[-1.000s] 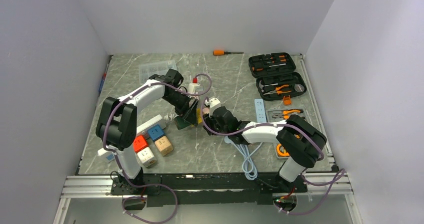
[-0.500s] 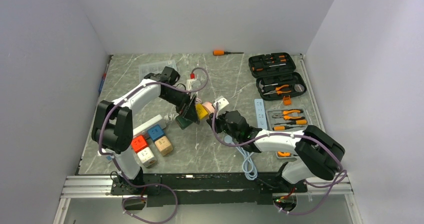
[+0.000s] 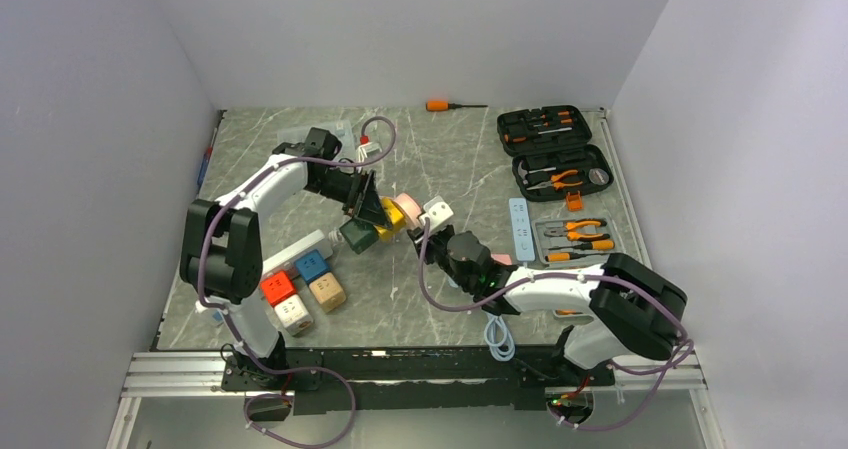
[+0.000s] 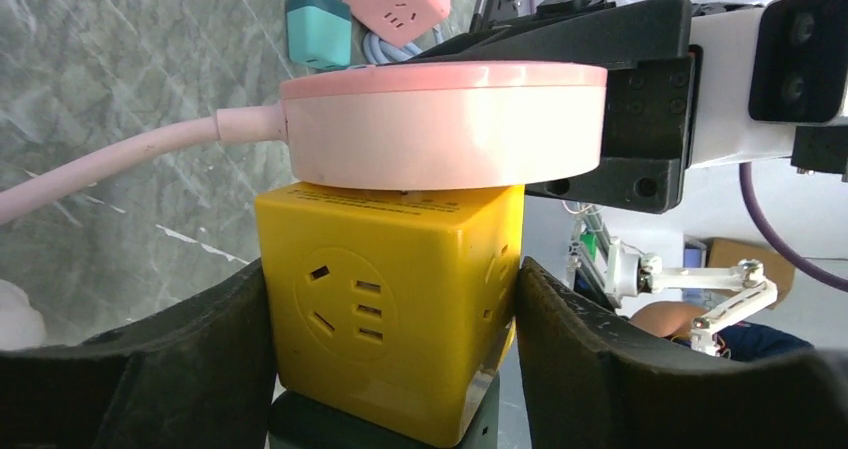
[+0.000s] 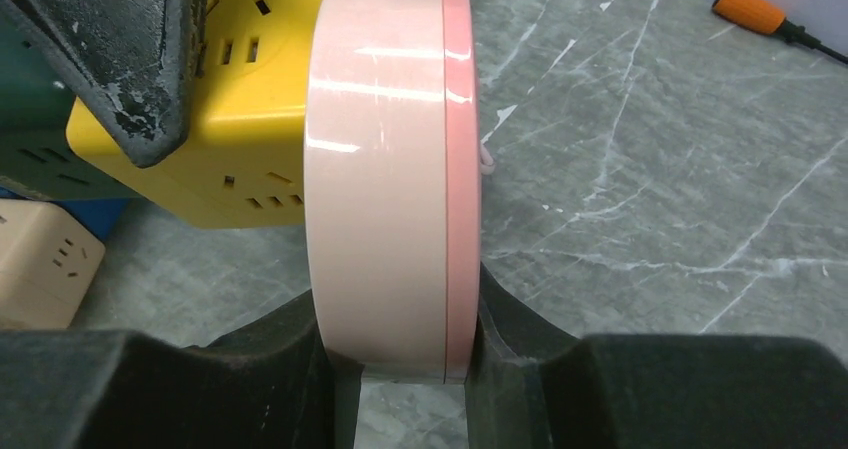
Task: Pull the plug off the socket
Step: Remove the plug from the socket.
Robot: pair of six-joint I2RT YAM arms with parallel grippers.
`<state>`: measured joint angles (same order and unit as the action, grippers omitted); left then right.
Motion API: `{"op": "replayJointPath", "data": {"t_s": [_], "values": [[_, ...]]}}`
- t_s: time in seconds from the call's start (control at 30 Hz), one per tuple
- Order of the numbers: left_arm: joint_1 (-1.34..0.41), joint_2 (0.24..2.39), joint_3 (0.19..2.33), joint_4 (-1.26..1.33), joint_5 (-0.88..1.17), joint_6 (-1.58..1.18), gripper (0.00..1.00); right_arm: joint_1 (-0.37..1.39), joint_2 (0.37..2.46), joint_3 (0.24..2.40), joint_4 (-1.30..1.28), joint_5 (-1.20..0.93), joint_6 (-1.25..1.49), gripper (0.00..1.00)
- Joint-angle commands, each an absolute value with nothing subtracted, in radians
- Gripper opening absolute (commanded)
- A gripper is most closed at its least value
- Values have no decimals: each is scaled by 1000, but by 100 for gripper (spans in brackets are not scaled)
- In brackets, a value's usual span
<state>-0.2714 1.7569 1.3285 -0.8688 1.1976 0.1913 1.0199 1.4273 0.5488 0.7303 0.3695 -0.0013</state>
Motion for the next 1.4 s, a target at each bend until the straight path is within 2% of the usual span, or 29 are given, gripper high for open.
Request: {"op": "replayJointPath", "data": {"t_s": [0.0,0.07,0.1,0.2,0.27,0.3,0.4,0.5,0.57,0.67,0.87,1.1,1.27,1.37], "values": [[-297,1749,1345,-892,1282,197,52,1029,1455,598,867,399,-2,0],[-293,1733,1357,-873,1280,182,34,1029,1470,584,863,404,36,0],[-288,1724,1363,-860,1285,164,31,1029,1482,576,864,405,46,0],[-284,1717,1396,-849,1311,132,34,1029,1517,556,883,416,75,0],[-285,1722,1414,-869,1311,136,32,1032,1539,558,889,416,91,0],[-285,1723,1421,-885,1300,151,29,1032,1547,565,878,411,96,4],[-285,1724,1443,-931,1243,205,15,1030,1542,594,808,380,105,35],[-285,1722,1454,-958,1184,246,7,1027,1507,596,743,310,93,63],[-287,1721,1454,-963,1151,266,3,1017,1478,592,705,241,86,75],[-288,1727,1461,-983,1120,293,0,975,1442,615,597,101,96,84],[-302,1721,1458,-994,1043,329,0,883,1389,682,397,-22,150,95],[-318,1711,1437,-962,1039,306,0,870,1449,741,353,-67,146,96],[-321,1702,1425,-947,1038,293,0,872,1512,772,399,-86,166,90],[-322,1700,1421,-941,1043,283,0,874,1558,795,413,-69,176,82]]}}
